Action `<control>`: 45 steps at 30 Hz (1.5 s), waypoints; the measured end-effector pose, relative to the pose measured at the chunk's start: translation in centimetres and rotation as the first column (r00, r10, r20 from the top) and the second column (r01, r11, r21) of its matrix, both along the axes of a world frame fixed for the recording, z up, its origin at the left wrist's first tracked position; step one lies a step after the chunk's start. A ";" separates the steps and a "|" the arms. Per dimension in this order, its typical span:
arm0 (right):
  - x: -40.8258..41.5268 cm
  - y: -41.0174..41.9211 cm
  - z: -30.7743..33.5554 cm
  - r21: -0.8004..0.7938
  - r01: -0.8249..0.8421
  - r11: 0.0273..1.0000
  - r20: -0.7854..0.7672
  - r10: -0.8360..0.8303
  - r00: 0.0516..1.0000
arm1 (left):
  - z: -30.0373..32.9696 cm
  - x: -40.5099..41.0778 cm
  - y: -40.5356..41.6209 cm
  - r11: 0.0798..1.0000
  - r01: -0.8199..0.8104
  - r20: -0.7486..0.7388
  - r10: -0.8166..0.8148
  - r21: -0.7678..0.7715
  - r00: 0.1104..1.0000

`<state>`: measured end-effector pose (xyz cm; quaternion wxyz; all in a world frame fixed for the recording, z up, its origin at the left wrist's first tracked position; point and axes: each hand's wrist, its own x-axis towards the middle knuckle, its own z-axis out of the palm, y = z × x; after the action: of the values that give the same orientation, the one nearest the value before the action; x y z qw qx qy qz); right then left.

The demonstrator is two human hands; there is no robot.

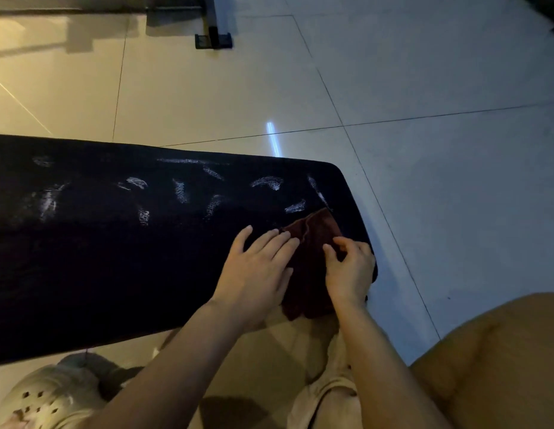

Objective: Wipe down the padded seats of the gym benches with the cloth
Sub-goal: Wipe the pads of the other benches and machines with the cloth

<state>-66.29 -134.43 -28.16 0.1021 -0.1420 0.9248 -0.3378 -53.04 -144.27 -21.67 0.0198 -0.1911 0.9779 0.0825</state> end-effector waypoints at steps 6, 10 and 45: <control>-3.1 -0.3 -0.1 -0.062 0.032 0.998 0.189 -0.019 0.982 | -1.6 -3.3 -0.8 0.999 0.027 0.158 -0.019 -0.045 0.987; -4.3 0.2 0.0 -0.042 0.081 0.996 0.215 -0.070 0.974 | -1.6 -2.8 -1.1 0.997 0.033 0.101 -0.026 -0.071 0.995; 0.2 -1.0 3.1 -0.006 -0.375 0.927 -0.020 0.375 0.927 | 0.0 3.4 -1.1 0.960 -0.142 -0.122 0.115 -0.240 0.986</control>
<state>-66.04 -135.46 -25.07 0.1554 -0.3197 0.8799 -0.3152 -49.67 -145.41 -21.68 -0.0618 -0.2504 0.9657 -0.0291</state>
